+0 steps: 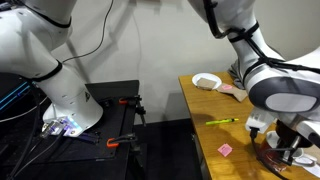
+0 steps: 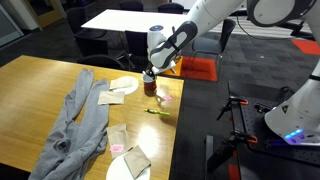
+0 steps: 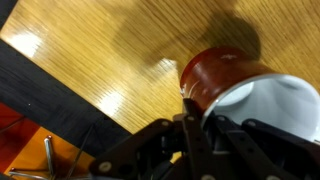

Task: Move the cup to the right then put the marker in the cup

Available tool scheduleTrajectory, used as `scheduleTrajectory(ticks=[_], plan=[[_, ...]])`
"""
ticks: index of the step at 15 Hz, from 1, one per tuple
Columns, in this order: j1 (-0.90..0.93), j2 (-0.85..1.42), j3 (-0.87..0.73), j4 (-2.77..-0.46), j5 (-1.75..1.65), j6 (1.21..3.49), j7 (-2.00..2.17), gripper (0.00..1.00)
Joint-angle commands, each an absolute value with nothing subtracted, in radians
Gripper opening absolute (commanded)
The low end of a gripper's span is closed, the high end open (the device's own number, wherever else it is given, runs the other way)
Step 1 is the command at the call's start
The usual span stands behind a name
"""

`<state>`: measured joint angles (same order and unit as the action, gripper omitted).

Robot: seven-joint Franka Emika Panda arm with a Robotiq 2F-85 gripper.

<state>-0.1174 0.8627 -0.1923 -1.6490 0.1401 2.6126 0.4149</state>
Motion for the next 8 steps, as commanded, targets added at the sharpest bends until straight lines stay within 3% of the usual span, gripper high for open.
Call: scheduleTrajectory(ticks=[1, 7, 8], plan=[[-0.101, 0.884, -0.215, -1.62, 0.159, 2.628, 0.464, 0.02], [-0.095, 0.904, -0.224, -1.611, 0.161, 2.644, 0.503, 0.02], [-0.094, 0.905, -0.225, -1.611, 0.161, 2.644, 0.507, 0.1]])
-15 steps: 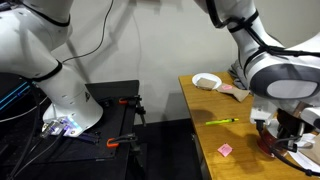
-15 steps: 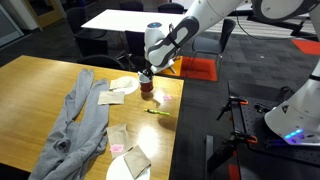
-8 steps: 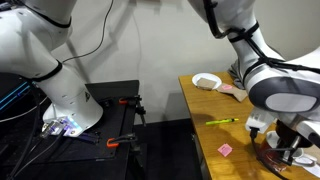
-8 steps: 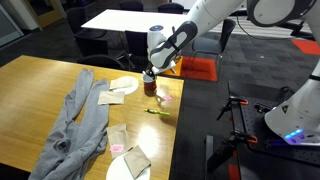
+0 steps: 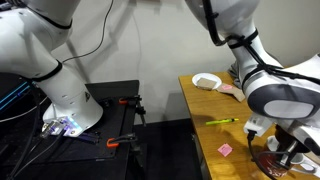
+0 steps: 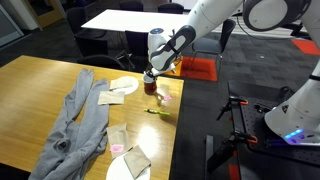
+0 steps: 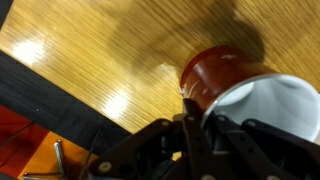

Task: Move the cup to the right then put the marker in the cup

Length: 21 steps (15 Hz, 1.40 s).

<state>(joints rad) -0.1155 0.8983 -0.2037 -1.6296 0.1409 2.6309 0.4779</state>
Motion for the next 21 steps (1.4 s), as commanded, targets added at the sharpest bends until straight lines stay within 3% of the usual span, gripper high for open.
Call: scheduleTrajectory(ticks=[1, 11, 21], plan=[[-0.093, 0.906, -0.226, -1.61, 0.161, 2.643, 0.508, 0.29], [-0.061, 0.852, -0.236, -1.65, 0.147, 2.624, 0.51, 0.99], [0.07, 0.643, -0.307, -1.86, 0.087, 2.653, 0.525, 1.0]])
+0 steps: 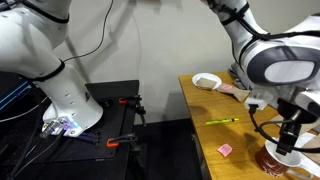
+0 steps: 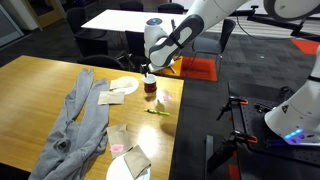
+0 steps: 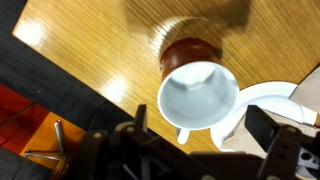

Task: Move the cup to the right then put the marker in the cup

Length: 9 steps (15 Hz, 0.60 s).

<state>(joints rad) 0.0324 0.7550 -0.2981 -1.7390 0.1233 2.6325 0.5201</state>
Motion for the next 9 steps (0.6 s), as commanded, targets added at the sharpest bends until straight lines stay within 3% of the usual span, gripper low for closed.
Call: scheduleTrajectory(ticks=[1, 9], plan=[[0.074, 0.614, -0.296, -1.883, 0.075, 2.653, 0.502, 1.0], [0.024, 0.453, -0.111, -2.016, 0.038, 2.624, 0.176, 1.0]])
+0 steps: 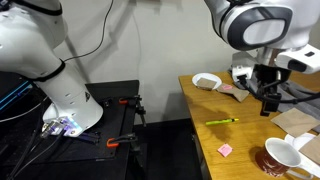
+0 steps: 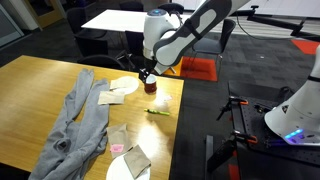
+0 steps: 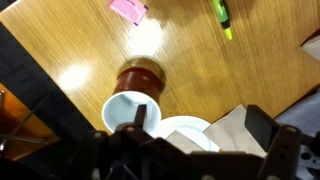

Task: Move the cup to the right then put the marker in the cup

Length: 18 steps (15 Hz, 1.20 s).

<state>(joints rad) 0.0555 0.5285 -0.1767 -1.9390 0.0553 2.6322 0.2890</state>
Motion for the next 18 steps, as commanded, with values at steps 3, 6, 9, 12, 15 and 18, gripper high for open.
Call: scheduleTrajectory(ticks=[3, 6, 9, 12, 15, 18], plan=[[0.026, 0.433, -0.073, -2.054, 0.026, 2.646, 0.097, 1.0], [0.03, 0.42, -0.048, -2.099, 0.024, 2.695, 0.055, 1.0], [0.026, 0.413, -0.024, -2.144, 0.027, 2.741, 0.015, 1.0], [0.026, 0.424, -0.02, -2.174, 0.01, 2.793, -0.017, 1.0], [0.012, 0.449, -0.011, -2.19, -0.006, 2.836, -0.067, 1.0], [0.002, 0.479, -0.009, -2.188, -0.022, 2.856, -0.108, 1.0]])
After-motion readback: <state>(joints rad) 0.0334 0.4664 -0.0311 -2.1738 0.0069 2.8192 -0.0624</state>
